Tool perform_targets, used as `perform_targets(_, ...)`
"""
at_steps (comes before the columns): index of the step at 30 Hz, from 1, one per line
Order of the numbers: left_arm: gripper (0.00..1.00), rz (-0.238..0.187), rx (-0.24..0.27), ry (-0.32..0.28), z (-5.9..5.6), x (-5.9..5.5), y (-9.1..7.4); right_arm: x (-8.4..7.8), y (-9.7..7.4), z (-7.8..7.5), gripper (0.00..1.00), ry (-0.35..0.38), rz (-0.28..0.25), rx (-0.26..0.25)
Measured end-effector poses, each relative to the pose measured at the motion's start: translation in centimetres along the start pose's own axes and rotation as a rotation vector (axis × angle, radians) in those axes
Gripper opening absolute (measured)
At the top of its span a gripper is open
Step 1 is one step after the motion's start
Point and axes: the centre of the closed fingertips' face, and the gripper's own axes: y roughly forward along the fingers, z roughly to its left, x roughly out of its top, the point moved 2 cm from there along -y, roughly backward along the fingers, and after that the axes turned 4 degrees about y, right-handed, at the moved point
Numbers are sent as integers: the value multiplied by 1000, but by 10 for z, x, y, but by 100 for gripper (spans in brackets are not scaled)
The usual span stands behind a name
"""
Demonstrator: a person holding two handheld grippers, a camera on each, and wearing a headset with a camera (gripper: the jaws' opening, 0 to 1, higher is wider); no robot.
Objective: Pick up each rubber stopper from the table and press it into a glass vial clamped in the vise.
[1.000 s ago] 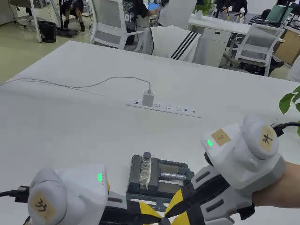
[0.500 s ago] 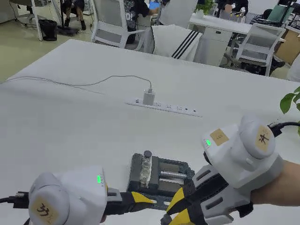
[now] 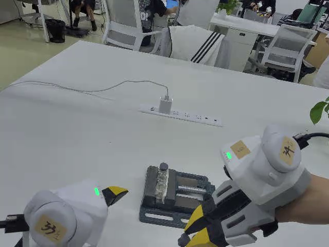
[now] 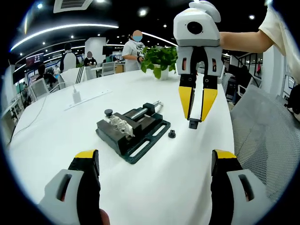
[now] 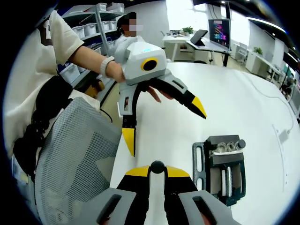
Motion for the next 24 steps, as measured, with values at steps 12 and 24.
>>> perform_targets(12,99,4,26,-20,10,-2,-12,-3,-3,-6,6,-1,9,-9)
perform_targets(24,99,16,56,-51,11,-11,-24,0,-15,-29,6,-51,67,-32)
